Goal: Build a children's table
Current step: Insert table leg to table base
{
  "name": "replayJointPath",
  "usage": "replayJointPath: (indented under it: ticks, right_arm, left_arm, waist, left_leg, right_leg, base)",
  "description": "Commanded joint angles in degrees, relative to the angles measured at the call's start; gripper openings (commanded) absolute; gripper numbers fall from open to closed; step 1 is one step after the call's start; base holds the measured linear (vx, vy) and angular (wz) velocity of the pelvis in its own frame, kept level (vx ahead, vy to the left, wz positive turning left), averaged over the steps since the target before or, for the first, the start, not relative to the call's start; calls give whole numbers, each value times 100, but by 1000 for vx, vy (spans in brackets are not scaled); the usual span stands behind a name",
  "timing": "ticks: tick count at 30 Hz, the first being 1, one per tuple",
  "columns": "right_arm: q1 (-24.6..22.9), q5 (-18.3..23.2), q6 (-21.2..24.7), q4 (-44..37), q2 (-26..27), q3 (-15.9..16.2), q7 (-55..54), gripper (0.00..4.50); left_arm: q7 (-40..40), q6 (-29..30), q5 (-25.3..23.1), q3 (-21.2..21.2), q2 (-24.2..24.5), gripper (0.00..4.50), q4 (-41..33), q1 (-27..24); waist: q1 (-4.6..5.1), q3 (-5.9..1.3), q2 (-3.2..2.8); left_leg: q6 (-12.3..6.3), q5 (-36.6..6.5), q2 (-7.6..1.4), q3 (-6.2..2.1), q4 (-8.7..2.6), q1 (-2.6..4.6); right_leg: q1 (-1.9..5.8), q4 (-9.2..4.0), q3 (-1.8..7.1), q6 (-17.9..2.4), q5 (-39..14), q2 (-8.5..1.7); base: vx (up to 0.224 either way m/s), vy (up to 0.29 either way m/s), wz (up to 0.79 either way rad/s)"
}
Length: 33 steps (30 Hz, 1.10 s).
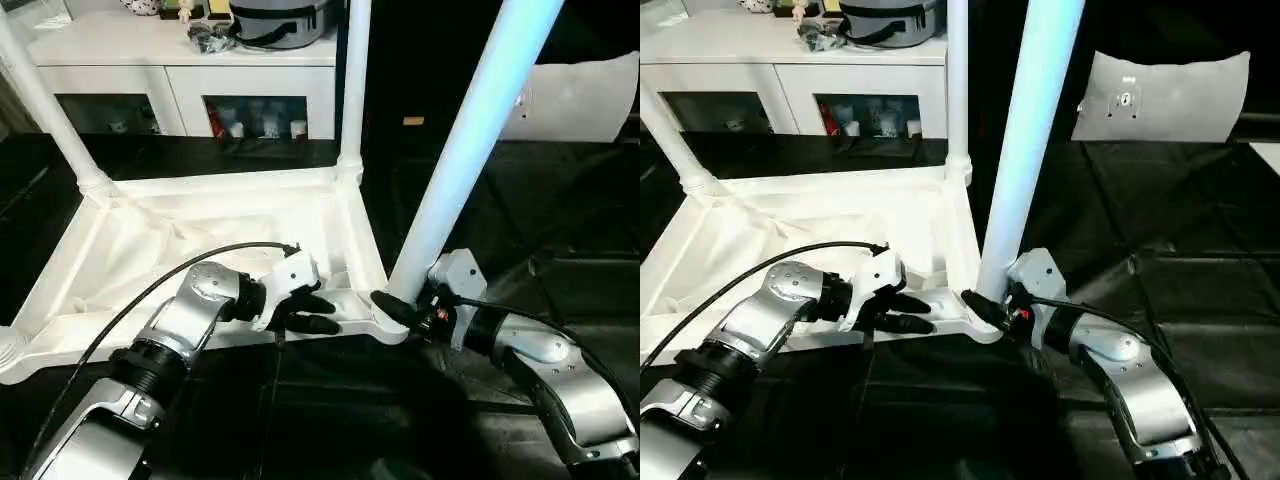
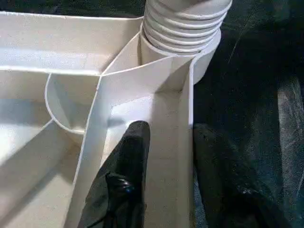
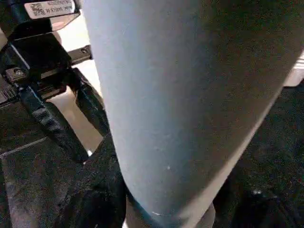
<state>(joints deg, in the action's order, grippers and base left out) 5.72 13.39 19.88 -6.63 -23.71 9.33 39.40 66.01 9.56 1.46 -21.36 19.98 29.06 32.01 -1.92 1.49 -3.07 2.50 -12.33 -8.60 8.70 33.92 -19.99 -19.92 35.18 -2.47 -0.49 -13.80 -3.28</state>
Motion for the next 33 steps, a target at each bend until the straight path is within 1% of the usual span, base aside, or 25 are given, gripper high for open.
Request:
replayJointPath:
  ticks: [1, 2, 4, 5, 6, 8, 10, 11, 12, 13, 16, 17, 18, 19, 20, 21, 22, 24, 26, 29, 31, 33]
  right_arm:
    - [-403, -15, 554, 365, 48, 508, 179, 191]
    - [-403, -18, 558, 363, 50, 505, 176, 191]
    - [-407, -42, 556, 361, 57, 505, 152, 191]
    - [-406, -47, 560, 361, 67, 499, 136, 191]
    - [-401, -49, 570, 360, 75, 495, 126, 191]
    - [-392, -48, 601, 345, 85, 481, 110, 191]
    - [-397, -47, 607, 335, 75, 473, 113, 191]
    - [-397, -47, 607, 335, 75, 473, 113, 191]
    - [-400, -50, 612, 334, 58, 468, 121, 191]
    - [-394, -61, 618, 336, 35, 467, 130, 191]
    - [-384, -67, 628, 339, 25, 463, 137, 191]
    - [-384, -67, 628, 339, 25, 463, 137, 191]
    - [-371, -69, 632, 348, 15, 455, 150, 191]
    - [-370, -69, 632, 349, 14, 455, 151, 191]
    - [-356, -75, 643, 355, 8, 451, 158, 191]
    - [-352, -78, 650, 355, 7, 450, 159, 191]
    - [-338, -86, 658, 362, 12, 452, 157, 191]
    - [-336, -87, 663, 358, 10, 453, 160, 191]
    - [-324, -73, 674, 352, 21, 447, 157, 191]
    - [-302, -64, 680, 351, 39, 446, 146, 191]
    - [-275, -43, 695, 326, 36, 436, 156, 191]
    - [-248, -10, 711, 315, 32, 433, 194, 191]
  left_arm:
    - [-98, 27, -71, 29, 88, 121, 21, 82]
    - [-74, 34, -66, 23, 100, 121, -3, 62]
    - [-17, 7, -61, 1, 120, 119, -43, 2]
    - [12, 9, -58, -8, 125, 96, -59, -19]
    - [45, 9, -50, -13, 123, 96, -63, -28]
    - [138, 48, -30, -28, 118, 80, -99, -53]
    - [147, 40, -55, -52, 117, 65, -120, -61]
    - [147, 40, -55, -52, 117, 65, -120, -61]
    - [185, 8, -89, -91, 125, 43, -131, -63]
    - [255, 49, -90, -125, 147, 43, -191, -85]
    - [309, 62, -122, -172, 183, 35, -238, -103]
    - [309, 62, -122, -172, 183, 19, -238, -103]
    - [281, 66, -238, -236, 233, 8, -255, -108]
    - [274, 64, -250, -240, 236, 8, -253, -107]
    - [149, 29, -368, -258, 249, 8, -227, -101]
    - [12, -13, -429, -239, 229, 8, -191, -81]
    - [-158, -53, -451, -184, 178, 1, -123, -38]
    - [-220, -20, -408, -131, 139, 0, -108, -16]
    - [-240, -3, -243, -17, 71, 0, -138, 0]
    - [-210, -118, -178, 31, 61, 0, -107, -15]
    - [-170, -231, -193, 26, 98, 0, -75, -68]
    - [-87, -242, -210, -11, 148, 0, -90, -111]
  waist:
    - [-6, -162, 21]
    - [-4, -160, 35]
    - [-5, -157, 33]
    - [-1, -152, 35]
    - [-1, -150, 45]
    - [2, -150, 39]
    - [13, -149, 47]
    - [13, -149, 47]
    - [11, -156, 33]
    - [18, -159, 54]
    - [20, -159, 49]
    - [21, -156, 49]
    - [23, -155, 51]
    - [24, -145, 50]
    - [25, -145, 67]
    - [25, -136, 59]
    - [22, -129, 69]
    - [17, -120, 66]
    - [10, -110, 60]
    - [10, -109, 61]
    - [9, -113, 55]
    - [10, -110, 61]
  left_leg:
    - [-227, -1225, -460, -159, -474, -14]
    - [-223, -1240, -464, -159, -480, -13]
    - [-217, -1251, -463, -159, -483, -16]
    - [-212, -1288, -462, -156, -487, -16]
    - [-212, -1288, -459, -154, -487, -18]
    - [-208, -1262, -462, -158, -494, -20]
    - [-214, -1258, -467, -157, -501, -20]
    - [-214, -1258, -467, -157, -501, -20]
    - [-222, -1212, -470, -162, -502, -22]
    - [-235, -1165, -469, -155, -499, -26]
    - [-266, -1101, -467, -149, -495, -28]
    - [-267, -1104, -466, -149, -496, -30]
    - [-270, -1118, -467, -149, -500, -25]
    - [-261, -1157, -471, -150, -507, -25]
    - [-258, -1170, -474, -146, -506, -21]
    - [-253, -1197, -473, -150, -511, -25]
    - [-217, -1302, -475, -147, -518, -14]
    - [-180, -1382, -480, -150, -526, -9]
    - [-138, -1496, -483, -154, -538, -4]
    - [-113, -1560, -481, -162, -546, -6]
    - [-118, -1524, -478, -162, -548, -14]
    - [-115, -1538, -484, -167, -554, -13]
  right_leg:
    - [148, -497, 314, -1346, -945, -561]
    - [147, -501, 316, -1342, -952, -563]
    - [143, -502, 319, -1333, -971, -567]
    - [140, -511, 322, -1322, -1028, -568]
    - [139, -517, 325, -1306, -1082, -572]
    - [137, -524, 326, -1285, -1115, -574]
    - [133, -520, 325, -1286, -1046, -565]
    - [133, -520, 325, -1286, -1046, -565]
    - [138, -516, 325, -1289, -972, -571]
    - [141, -516, 327, -1301, -864, -567]
    - [145, -506, 325, -1339, -738, -569]
    - [146, -508, 327, -1337, -751, -571]
    - [143, -510, 324, -1330, -788, -566]
    - [140, -520, 327, -1313, -885, -570]
    - [137, -526, 328, -1309, -921, -570]
    - [134, -528, 328, -1307, -981, -571]
    - [122, -548, 331, -1280, -1183, -573]
    - [113, -560, 339, -1241, -1355, -575]
    - [97, -577, 344, -1204, -1534, -581]
    - [86, -587, 351, -1151, -1628, -580]
    - [88, -584, 353, -1147, -1510, -577]
    - [85, -576, 350, -1142, -1530, -580]
  base:
    - [0, 0, 0]
    - [0, 0, 0]
    - [0, 0, 0]
    - [0, 0, 0]
    - [0, 0, 0]
    - [0, 0, 0]
    - [0, 0, 0]
    - [0, 0, 0]
    - [0, 0, 0]
    - [0, 0, 0]
    - [0, 0, 0]
    - [0, 0, 0]
    - [0, 0, 0]
    - [0, 0, 0]
    - [0, 0, 0]
    - [0, 0, 0]
    - [0, 0, 0]
    - [0, 0, 0]
    - [0, 0, 0]
    - [0, 0, 0]
    - [0, 0, 0]
    - [0, 0, 0]
